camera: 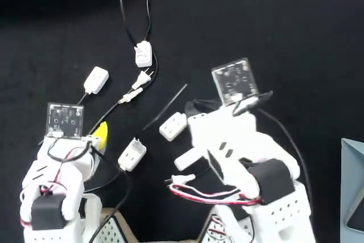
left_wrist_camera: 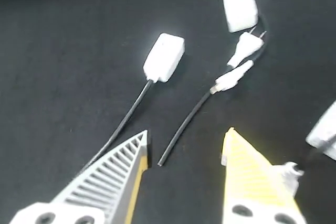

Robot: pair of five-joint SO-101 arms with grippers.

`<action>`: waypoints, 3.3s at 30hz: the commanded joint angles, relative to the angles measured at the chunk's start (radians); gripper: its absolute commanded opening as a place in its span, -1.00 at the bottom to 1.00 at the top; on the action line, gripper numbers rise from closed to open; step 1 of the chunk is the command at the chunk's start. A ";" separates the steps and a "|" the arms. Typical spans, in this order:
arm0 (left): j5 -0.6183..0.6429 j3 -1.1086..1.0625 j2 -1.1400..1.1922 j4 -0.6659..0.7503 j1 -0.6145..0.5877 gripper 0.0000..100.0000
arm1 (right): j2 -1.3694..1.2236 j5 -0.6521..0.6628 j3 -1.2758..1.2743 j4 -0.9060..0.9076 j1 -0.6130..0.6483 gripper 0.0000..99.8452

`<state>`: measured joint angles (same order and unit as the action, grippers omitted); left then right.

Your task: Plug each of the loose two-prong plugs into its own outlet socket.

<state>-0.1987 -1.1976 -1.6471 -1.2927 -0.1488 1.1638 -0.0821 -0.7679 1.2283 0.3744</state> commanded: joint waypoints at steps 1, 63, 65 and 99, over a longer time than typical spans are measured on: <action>-0.014 0.117 0.167 -0.043 0.051 -0.53 | 0.027 -0.012 -0.073 -0.083 -0.107 -0.97; -0.110 1.207 1.688 0.281 0.056 -0.94 | 0.033 -0.011 -0.372 -0.331 -0.247 -0.97; -0.110 1.288 1.769 0.281 0.048 -0.94 | 0.033 -0.011 -0.372 -0.331 -0.247 -0.97; -0.029 2.022 2.217 -0.190 -0.027 -0.37 | 0.028 -0.011 -0.372 -0.328 -0.245 -0.97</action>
<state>-0.1818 0.7296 0.6314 -1.4001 -0.1381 1.1807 -0.0852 -1.1423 0.9137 0.1366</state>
